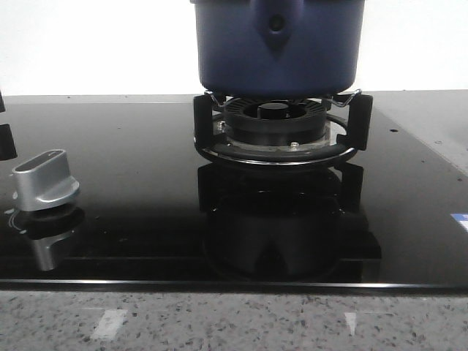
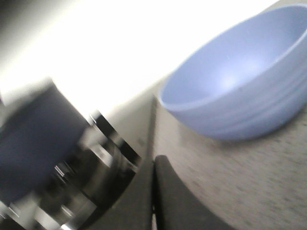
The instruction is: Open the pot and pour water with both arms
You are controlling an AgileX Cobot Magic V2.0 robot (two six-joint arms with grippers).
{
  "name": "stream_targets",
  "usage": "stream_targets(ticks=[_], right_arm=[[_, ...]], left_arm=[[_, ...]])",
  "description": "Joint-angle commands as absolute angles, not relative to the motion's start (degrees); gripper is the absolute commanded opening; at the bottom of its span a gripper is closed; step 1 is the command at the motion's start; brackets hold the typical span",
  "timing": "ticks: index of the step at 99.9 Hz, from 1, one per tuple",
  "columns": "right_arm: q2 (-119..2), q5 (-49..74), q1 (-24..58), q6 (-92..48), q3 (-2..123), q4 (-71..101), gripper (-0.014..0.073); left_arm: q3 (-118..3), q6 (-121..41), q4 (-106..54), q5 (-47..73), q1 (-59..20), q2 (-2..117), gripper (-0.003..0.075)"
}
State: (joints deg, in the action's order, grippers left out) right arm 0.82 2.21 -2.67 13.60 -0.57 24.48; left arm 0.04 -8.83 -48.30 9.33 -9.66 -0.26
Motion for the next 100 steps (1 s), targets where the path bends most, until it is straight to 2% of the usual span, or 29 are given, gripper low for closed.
stream_targets(ticks=[1, 12, 24, 31, 50, 70, 75, 79, 90, 94, 100], right_arm=[[1.71, -5.29, -2.96, 13.18, -2.06, 34.29, -0.0071], [1.71, -5.29, -2.96, 13.18, -2.06, 35.42, -0.0071], [1.71, -4.36, -2.96, 13.18, -0.57, 35.54, -0.0071], [1.71, -0.79, -2.96, 13.18, 2.08, 33.43, -0.0071], [0.13, 13.46, -2.96, 6.98, 13.93, 15.77, -0.0071], [-3.83, 22.59, -2.96, -6.20, 24.71, 11.21, -0.0071], [-4.40, 22.71, -2.96, -8.28, 26.03, 10.63, -0.0071], [-4.52, 22.75, -2.96, -8.80, 26.89, 9.92, -0.0066], [-4.52, 23.53, -2.96, -8.76, 28.40, 8.70, -0.0043], [-4.52, 24.05, -2.96, -8.76, 29.01, 8.70, -0.0005], [-4.52, 24.81, -2.96, -8.76, 29.61, 8.68, 0.0087]], left_arm=[[1.81, -8.68, -62.49, 0.00, -9.75, -1.80, -0.0020], [1.72, -8.68, -72.07, 0.00, -9.75, -1.80, -0.0020], [0.67, -8.80, -71.64, 0.00, -9.75, -1.80, -0.0020], [-1.77, -9.78, -68.43, 4.22, -9.96, -1.69, -0.0020], [-12.86, -26.30, -57.13, 17.12, -9.96, 1.87, -0.0020], [-22.63, -43.01, -55.46, 22.40, -9.96, 11.91, -0.0015], [-24.33, -45.10, -55.46, 22.69, -9.96, 14.40, 0.0015], [-25.63, -46.56, -55.57, 22.78, -9.96, 16.39, 0.0069], [-28.41, -49.27, -55.79, 22.90, -9.96, 21.18, 0.0286], [-29.40, -50.04, -55.79, 22.90, -10.07, 22.91, 0.0362], [-30.79, -51.53, -56.05, 22.59, -10.88, 25.27, 0.0425]])
